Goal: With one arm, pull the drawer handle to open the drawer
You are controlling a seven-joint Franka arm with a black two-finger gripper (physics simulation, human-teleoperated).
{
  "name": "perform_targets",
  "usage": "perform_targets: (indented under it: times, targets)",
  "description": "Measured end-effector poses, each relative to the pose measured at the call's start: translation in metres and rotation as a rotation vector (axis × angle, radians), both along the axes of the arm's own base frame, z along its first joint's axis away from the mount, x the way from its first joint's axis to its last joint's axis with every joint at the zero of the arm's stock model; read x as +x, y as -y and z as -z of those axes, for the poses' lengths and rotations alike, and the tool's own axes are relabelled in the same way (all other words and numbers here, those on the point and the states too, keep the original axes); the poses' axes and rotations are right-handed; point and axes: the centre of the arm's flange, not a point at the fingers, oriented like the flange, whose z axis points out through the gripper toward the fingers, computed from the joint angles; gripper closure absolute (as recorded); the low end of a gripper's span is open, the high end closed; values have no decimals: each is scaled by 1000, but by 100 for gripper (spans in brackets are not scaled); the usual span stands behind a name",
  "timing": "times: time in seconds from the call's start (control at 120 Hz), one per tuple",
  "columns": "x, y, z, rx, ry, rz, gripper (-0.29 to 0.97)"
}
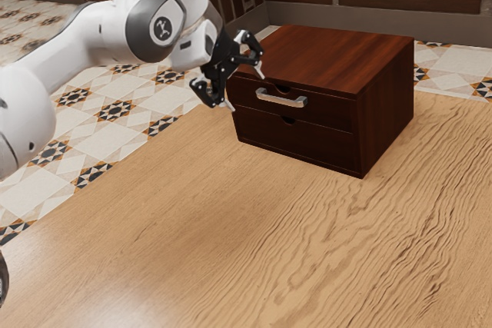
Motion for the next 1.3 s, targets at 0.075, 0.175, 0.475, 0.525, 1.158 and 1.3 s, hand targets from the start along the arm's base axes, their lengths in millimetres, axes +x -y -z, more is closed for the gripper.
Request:
perform_targets:
  times: [0.075, 0.175, 0.475, 0.525, 1.158, 1.3]
  targets:
    - [6, -1, 9, -6, 3, -14, 15]
    - [20, 0, 22, -17, 14, -29, 29]
    - [47, -11, 34, -38, 71, -67, 40]
    - [48, -13, 32, -45, 76, -85, 40]
    - [71, -23, 74, -231, 48, -244, 58]
    - [69, -15, 78, -236, 31, -249, 69]
